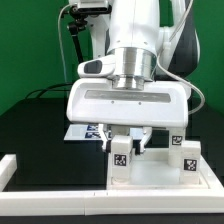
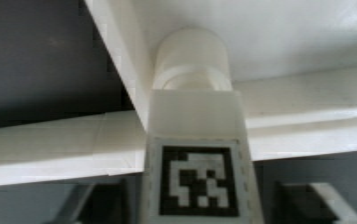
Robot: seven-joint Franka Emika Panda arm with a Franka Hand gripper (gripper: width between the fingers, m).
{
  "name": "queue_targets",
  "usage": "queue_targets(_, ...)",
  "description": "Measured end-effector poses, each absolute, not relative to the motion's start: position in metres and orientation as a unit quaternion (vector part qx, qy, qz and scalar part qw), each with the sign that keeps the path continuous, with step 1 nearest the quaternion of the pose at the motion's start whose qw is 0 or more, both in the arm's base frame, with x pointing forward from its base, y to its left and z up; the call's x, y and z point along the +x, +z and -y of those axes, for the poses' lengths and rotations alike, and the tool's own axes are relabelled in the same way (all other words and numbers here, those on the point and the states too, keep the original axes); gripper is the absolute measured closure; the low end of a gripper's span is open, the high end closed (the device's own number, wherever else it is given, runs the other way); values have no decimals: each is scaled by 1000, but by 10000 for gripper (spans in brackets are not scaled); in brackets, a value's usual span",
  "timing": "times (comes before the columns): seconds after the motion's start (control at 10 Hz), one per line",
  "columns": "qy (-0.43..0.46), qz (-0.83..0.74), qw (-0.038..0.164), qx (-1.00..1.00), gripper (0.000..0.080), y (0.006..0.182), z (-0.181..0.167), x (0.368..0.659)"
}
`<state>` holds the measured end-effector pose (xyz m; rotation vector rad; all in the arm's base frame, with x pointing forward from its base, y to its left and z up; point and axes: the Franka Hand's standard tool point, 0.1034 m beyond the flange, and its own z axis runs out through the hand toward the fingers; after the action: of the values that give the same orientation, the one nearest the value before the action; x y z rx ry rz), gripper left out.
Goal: Assemble square table
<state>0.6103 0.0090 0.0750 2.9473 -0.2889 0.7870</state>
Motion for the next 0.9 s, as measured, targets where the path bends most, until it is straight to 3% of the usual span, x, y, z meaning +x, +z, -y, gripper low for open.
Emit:
queue_targets(0.1, 257, 94, 39, 961, 277, 75, -9, 610)
queue_targets(0.2, 256, 94, 39, 961, 277, 75, -9, 610)
queue_targets(0.3, 256, 94, 39, 961, 176, 75, -9, 610)
queue_targets(0.8, 251, 94, 39, 963, 151, 74, -8, 610)
queue_targets(0.9, 221, 97, 32, 970, 151, 83, -6, 613)
